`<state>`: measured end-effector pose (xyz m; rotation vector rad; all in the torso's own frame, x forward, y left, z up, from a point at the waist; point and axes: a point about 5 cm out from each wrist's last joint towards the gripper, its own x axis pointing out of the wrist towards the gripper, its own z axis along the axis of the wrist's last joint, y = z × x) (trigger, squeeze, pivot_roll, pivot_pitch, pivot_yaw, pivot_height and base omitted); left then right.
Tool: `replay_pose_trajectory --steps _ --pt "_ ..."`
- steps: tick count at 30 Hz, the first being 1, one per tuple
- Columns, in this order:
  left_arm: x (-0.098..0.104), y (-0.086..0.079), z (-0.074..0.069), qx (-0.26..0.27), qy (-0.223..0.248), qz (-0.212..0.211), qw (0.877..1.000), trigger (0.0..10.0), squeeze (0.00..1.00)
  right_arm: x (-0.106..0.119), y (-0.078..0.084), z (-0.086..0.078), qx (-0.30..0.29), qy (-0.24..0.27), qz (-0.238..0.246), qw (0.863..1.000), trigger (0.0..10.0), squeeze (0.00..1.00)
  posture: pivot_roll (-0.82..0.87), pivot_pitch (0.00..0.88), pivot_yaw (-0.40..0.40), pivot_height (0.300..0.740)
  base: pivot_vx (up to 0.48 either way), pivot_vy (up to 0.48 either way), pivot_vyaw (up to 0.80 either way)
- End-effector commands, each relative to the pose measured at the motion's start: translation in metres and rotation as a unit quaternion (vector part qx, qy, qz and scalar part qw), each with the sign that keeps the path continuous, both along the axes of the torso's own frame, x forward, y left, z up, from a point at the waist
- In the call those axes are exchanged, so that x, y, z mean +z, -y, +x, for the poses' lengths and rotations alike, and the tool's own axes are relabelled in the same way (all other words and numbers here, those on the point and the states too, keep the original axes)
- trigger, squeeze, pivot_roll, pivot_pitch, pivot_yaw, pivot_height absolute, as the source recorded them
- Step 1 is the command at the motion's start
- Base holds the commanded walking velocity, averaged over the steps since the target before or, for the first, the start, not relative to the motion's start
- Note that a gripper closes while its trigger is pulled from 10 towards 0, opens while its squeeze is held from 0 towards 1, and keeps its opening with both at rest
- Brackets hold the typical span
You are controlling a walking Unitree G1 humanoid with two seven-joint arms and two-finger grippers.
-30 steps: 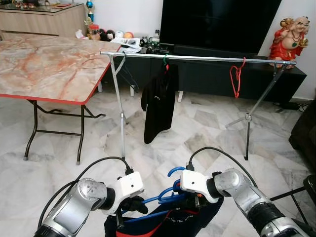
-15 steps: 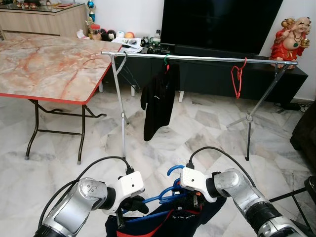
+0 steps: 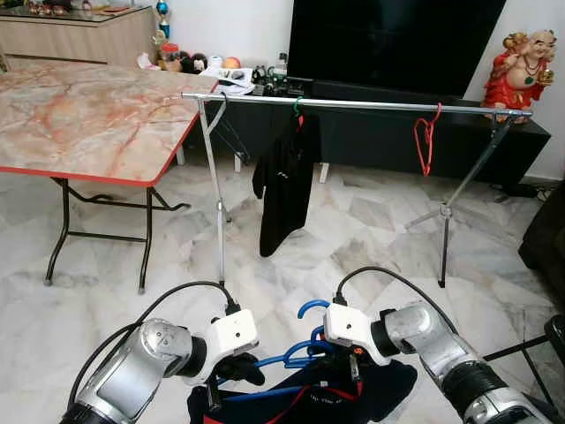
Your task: Hang hanger
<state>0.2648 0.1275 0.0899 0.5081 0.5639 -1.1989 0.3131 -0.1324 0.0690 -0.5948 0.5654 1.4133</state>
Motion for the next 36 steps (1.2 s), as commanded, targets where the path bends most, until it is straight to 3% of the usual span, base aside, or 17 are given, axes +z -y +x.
replay_pose_trajectory --steps 1,20,21,22,23,25,26,27,36 --pt "0.019 0.019 0.002 -0.029 0.033 -0.038 0.998 0.0 0.0 0.0 -0.007 -0.001 0.006 0.001 0.014 1.0 0.0 0.0 0.21 0.0 -0.103 0.74 0.0 0.0 0.0" --pt "0.018 0.017 0.003 -0.025 0.035 -0.033 0.999 0.0 0.0 0.0 -0.007 -0.002 0.01 0.0 0.012 1.0 0.0 0.0 0.21 0.0 -0.104 0.74 0.0 0.0 0.0" --pt "0.018 0.017 0.004 -0.022 0.043 -0.029 0.998 1.3 0.0 0.0 -0.007 -0.002 0.01 0.001 0.011 1.0 0.0 0.0 0.21 0.0 -0.104 0.74 0.0 0.0 0.0" --pt "0.018 0.017 0.004 -0.022 0.043 -0.029 0.998 1.3 0.0 0.0 -0.007 -0.002 0.01 0.001 0.011 1.0 0.0 0.0 0.21 0.0 -0.104 0.74 0.0 0.0 0.0" --pt "0.018 0.015 0.007 -0.018 0.056 -0.025 0.998 10.0 0.0 0.0 -0.007 -0.001 0.01 0.001 0.01 1.0 0.0 0.0 0.21 0.0 -0.104 0.74 0.0 0.0 0.0" --pt "0.017 0.012 0.009 -0.008 0.063 -0.019 0.998 10.0 0.0 0.0 -0.006 -0.001 0.01 0.002 0.008 1.0 0.0 0.0 0.21 0.0 -0.104 0.74 0.0 0.0 0.0" --pt "0.017 0.01 0.009 -0.007 0.06 -0.018 0.998 10.0 0.77 0.0 -0.006 -0.001 0.01 0.002 0.007 1.0 0.0 0.0 0.21 0.0 -0.104 0.74 0.0 0.0 0.0" --pt "0.017 0.01 0.009 -0.007 0.058 -0.019 0.998 10.0 1.0 0.0 -0.006 -0.001 0.01 0.003 0.007 1.0 0.0 0.0 0.21 0.0 -0.104 0.74 0.0 0.0 0.0" --pt "0.023 -0.005 0.008 0.007 0.054 -0.016 0.998 10.0 1.0 -0.002 -0.001 0.0 -0.002 0.011 -0.008 1.0 0.0 0.0 0.21 0.0 -0.104 0.74 0.0 0.0 0.0"
